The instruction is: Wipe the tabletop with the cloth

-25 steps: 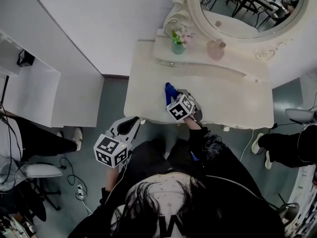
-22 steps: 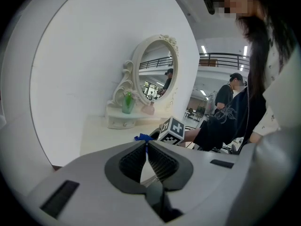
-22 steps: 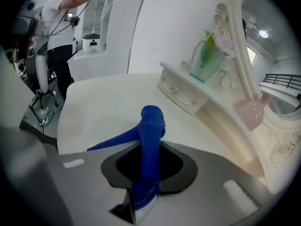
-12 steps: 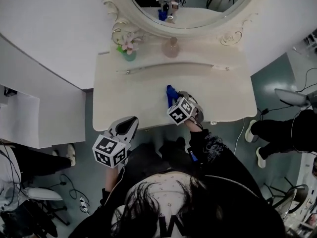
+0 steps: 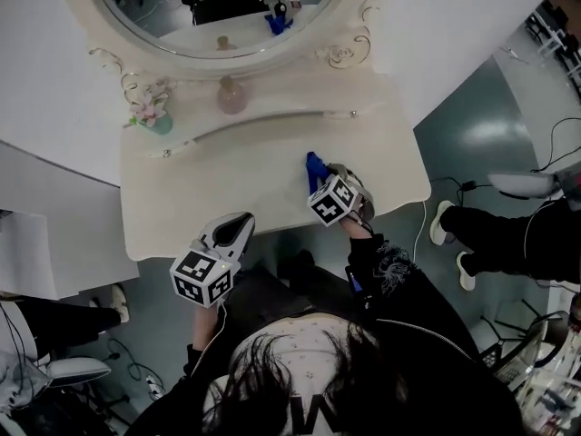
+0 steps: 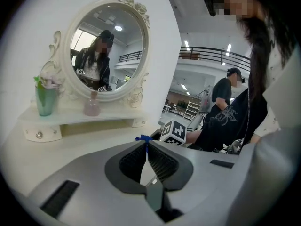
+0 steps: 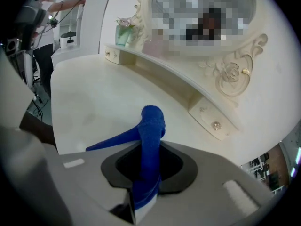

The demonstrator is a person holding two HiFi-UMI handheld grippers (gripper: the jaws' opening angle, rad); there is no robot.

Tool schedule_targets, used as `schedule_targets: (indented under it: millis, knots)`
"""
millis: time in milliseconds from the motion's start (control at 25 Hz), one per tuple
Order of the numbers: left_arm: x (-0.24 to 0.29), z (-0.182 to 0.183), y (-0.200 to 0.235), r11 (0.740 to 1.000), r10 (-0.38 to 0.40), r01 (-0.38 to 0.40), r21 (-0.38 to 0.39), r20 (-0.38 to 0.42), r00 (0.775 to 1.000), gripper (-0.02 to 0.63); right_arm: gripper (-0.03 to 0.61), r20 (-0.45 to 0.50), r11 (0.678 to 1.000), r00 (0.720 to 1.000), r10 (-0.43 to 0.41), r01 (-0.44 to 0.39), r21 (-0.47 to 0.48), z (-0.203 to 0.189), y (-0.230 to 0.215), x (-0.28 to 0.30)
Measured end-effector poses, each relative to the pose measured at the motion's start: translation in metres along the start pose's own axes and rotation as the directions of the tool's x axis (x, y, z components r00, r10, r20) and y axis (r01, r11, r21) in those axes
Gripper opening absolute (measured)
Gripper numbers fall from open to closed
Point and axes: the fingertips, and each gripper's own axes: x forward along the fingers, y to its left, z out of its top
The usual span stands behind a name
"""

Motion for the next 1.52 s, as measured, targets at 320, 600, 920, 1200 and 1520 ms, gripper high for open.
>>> schedule_targets:
  millis: [320,600,920,1200,1520]
  knots:
    - [0.055,0.016,-0.039,0.999,-0.04,0.04,0.033,-0.021,0.999,-0.003,0.077,-0.051,0.994,0.994,-0.097,0.099,0.051,-0.073,-0.092,-0.012]
    - [0.082,0.027,-0.057,0.996,-0.062,0.064,0.057,-0.037,0.997,-0.003,0.077,-0.104,0.973,0.986,-0.132,0.149,0.177,-0.132,-0.158,-0.028]
    - [0.083,0.028,-0.056,0.998,-0.034,0.036,0.052,-0.032,0.999,-0.003,0.077,-0.175,0.949,0.967,-0.184,0.222,0.225,-0.179,-0.205,-0.042]
    - [0.067,0.02,-0.052,1.0,0.006,-0.005,0.028,-0.03,1.0,-0.003,0.077,-0.211,0.917,0.953,-0.22,0.275,0.288,-0.199,-0.226,-0.051]
    - [0.03,0.005,-0.031,0.997,0.076,-0.077,-0.009,-0.03,0.997,-0.003,0.078,-0.214,0.882,0.947,-0.242,0.306,0.359,-0.19,-0.225,-0.055]
